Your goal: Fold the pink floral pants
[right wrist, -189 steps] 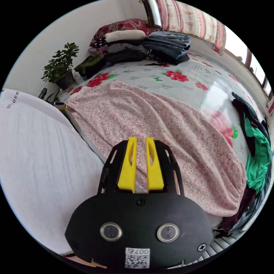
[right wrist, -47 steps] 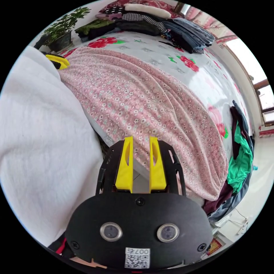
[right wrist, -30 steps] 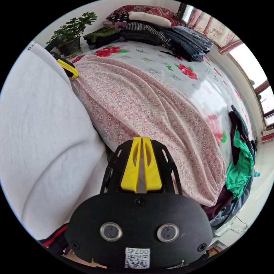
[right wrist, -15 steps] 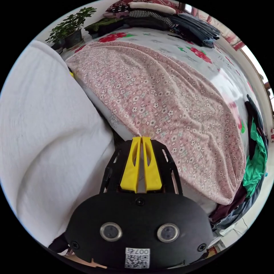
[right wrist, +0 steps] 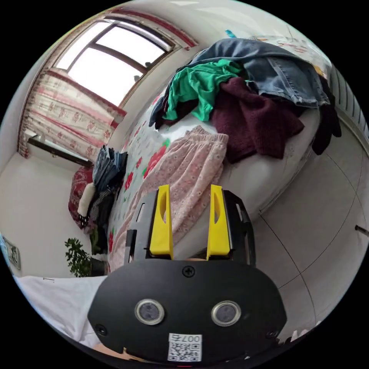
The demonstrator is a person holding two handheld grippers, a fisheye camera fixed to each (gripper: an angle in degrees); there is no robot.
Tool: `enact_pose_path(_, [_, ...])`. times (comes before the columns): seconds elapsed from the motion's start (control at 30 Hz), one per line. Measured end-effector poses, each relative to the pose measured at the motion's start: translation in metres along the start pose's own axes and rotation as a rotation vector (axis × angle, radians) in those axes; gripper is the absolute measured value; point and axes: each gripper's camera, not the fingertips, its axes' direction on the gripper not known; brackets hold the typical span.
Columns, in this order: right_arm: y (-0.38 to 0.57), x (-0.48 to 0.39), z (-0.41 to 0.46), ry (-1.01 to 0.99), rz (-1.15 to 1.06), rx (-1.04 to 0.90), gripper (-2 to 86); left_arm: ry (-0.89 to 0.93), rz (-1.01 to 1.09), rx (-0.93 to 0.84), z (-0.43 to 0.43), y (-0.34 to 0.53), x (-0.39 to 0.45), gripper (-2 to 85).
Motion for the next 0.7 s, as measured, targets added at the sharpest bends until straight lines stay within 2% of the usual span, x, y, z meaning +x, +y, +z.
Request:
enact_pose_path(0.13, [-0.016,0.064,-0.002,-0.108,0.14,0.07,13.0,0.069,-0.158,0.131,-0.026,0.001,-0.019,0.0])
enact_pose_path(0.23, [-0.018,0.082,0.011,-0.097,0.179,0.07,12.3,0.103,-0.258,0.2,-0.041,0.001,-0.029,2.5])
enact_pose_path(0.37, [-0.019,0.087,0.026,-0.118,0.173,0.097,8.5,0.096,-0.347,0.285,-0.061,0.0,-0.035,6.1])
enact_pose_path(0.53, [-0.037,0.069,0.036,-0.12,0.209,0.028,1.8,0.121,-0.434,0.363,-0.081,0.002,-0.045,8.1])
enact_pose_path(0.6, [-0.049,0.032,0.037,-0.1,0.106,0.01,0.8,0.137,-0.458,0.4,-0.092,0.003,-0.05,8.7])
enact_pose_path(0.7, [-0.064,-0.08,0.045,-0.025,-0.24,-0.062,0.2,0.14,-0.481,0.43,-0.102,0.001,-0.058,9.4])
